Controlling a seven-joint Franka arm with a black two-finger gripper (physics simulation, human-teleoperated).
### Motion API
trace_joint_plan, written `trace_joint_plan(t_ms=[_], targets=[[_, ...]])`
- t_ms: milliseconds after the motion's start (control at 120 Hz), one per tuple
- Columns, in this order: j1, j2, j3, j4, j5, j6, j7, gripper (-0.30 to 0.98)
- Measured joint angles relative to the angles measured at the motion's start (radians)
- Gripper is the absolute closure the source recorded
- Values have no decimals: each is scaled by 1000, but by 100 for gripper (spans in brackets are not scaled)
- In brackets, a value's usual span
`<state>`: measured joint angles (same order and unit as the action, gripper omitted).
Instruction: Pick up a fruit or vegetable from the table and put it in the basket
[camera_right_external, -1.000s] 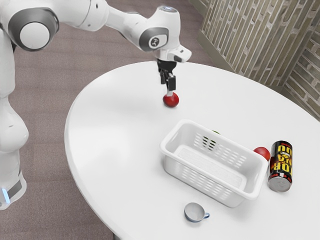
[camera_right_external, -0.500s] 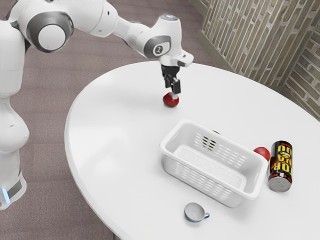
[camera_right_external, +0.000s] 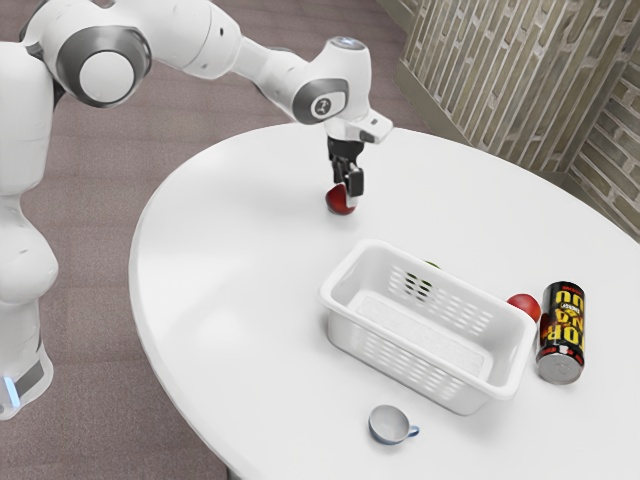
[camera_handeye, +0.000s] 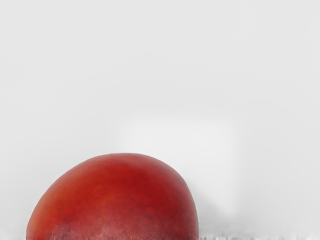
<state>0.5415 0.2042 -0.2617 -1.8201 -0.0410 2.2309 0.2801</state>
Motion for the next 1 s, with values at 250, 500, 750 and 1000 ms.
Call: trace_joint_plan(t_ms=[250,500,750,1000], targets=[[0,3,0,-1,9,-33,-6,2],[2,10,1,-1,10,-38,-10,2],[4,29,2,15,9,-18,-12,2],[5,53,4,25,10,11,-14,2]])
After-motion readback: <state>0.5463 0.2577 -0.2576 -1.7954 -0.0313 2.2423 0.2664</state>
